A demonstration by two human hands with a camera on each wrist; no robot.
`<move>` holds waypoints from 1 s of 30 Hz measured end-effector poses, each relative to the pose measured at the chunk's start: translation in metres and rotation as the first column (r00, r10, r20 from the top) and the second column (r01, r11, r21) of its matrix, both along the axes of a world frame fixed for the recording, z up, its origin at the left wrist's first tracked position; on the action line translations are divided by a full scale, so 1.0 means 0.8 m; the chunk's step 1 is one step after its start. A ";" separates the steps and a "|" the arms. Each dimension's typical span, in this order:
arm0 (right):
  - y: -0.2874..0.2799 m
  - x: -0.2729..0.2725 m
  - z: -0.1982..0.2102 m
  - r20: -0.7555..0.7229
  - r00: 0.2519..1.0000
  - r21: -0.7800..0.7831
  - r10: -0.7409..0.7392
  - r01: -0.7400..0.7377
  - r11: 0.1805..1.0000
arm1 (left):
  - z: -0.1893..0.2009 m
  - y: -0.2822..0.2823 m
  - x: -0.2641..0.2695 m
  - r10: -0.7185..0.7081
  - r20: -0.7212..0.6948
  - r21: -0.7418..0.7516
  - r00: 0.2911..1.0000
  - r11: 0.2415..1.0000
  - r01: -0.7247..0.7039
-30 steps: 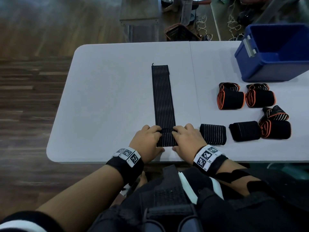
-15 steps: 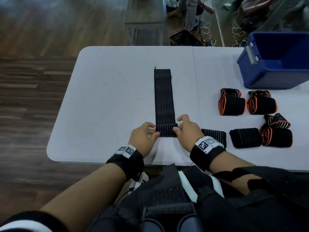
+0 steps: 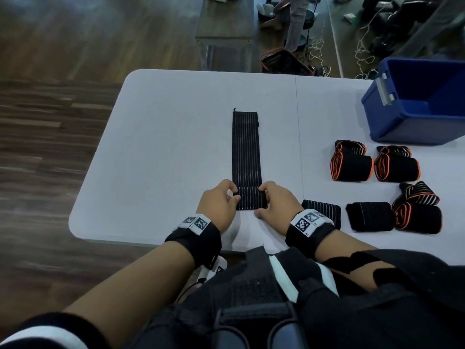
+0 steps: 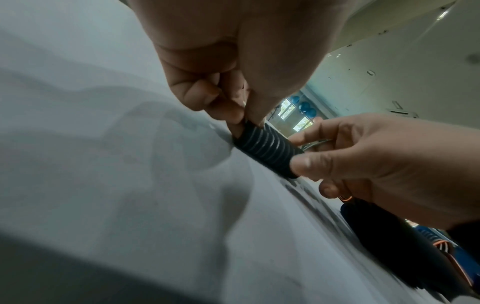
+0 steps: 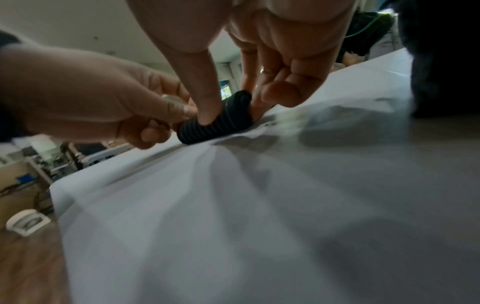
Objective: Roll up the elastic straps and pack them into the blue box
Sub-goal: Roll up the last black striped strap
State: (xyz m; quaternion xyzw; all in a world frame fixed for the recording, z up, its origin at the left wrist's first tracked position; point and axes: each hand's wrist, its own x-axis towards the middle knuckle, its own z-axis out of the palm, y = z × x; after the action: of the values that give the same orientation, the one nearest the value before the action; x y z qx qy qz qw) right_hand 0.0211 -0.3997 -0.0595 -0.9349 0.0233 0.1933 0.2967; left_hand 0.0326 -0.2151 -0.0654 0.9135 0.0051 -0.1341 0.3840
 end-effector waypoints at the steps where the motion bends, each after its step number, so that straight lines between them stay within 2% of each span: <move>1: 0.000 0.000 -0.002 0.001 1.000 -0.018 0.025 -0.025 1.000 | 0.002 0.000 0.001 -0.017 0.001 0.018 1.000 1.000 0.017; 5: -0.002 0.005 -0.004 -0.012 0.995 -0.077 0.100 -0.101 0.992 | 0.003 0.002 0.002 -0.129 0.030 0.130 0.991 0.984 0.124; 10: -0.003 0.010 -0.001 -0.027 0.997 -0.041 0.076 -0.077 0.996 | -0.007 0.014 0.000 -0.204 -0.039 0.154 0.978 0.966 0.207; 16: -0.001 0.023 0.004 -0.039 0.999 -0.030 0.011 -0.013 0.999 | -0.010 0.013 0.010 -0.166 -0.062 0.176 0.984 0.969 0.175; 22: 0.002 0.037 -0.003 -0.080 0.993 -0.066 -0.083 0.078 0.995 | -0.002 0.009 0.032 -0.061 -0.152 0.033 0.986 0.997 0.067; 27: 0.002 0.039 -0.014 -0.155 0.982 -0.111 -0.107 0.090 0.990 | 0.003 0.005 0.024 -0.053 -0.224 0.102 0.973 0.992 0.077; 30: 0.003 0.038 -0.016 -0.186 0.977 -0.144 -0.109 0.083 0.986 | 0.007 0.001 0.019 -0.052 -0.219 0.146 0.974 0.986 0.085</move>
State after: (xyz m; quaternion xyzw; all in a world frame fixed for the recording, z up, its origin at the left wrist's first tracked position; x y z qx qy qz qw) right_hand 0.0512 -0.3970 -0.0724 -0.9275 0.1103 0.2663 0.2380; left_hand 0.0475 -0.2140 -0.0601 0.9202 0.0254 -0.2445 0.3045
